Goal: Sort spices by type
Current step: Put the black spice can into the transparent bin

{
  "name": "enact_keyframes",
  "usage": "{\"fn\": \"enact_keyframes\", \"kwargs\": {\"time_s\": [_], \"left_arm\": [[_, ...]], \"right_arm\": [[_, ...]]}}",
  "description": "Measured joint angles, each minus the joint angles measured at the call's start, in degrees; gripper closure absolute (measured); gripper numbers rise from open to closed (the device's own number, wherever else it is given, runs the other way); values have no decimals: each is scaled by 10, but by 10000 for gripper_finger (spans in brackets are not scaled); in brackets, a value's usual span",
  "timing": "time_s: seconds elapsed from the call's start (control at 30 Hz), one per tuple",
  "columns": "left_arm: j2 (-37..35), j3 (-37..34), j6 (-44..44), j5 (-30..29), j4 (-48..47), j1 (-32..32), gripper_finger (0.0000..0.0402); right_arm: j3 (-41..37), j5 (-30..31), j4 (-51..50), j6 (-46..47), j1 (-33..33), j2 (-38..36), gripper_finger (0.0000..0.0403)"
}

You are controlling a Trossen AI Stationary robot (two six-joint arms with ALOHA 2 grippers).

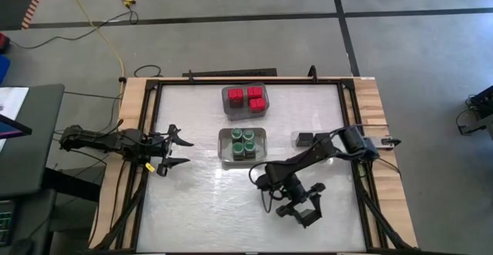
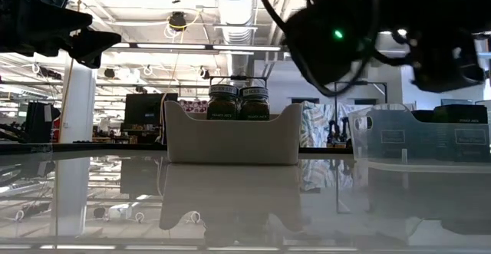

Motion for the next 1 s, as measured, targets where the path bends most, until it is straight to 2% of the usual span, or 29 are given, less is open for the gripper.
{"fn": "enact_keyframes", "kwargs": {"time_s": [0.17, 0.4, 0.77, 1.0], "left_arm": [[0, 0, 0, 0, 0, 0, 155], [0, 0, 0, 0, 0, 0, 155], [0, 0, 0, 0, 0, 0, 155], [0, 0, 0, 0, 0, 0, 155]], "right_arm": [[-31, -1, 32, 1, -3, 2, 106], [-36, 0, 91, 11, -10, 2, 106], [-36, 16, 89, 12, -10, 2, 65], [-36, 16, 89, 11, -10, 2, 62]]}}
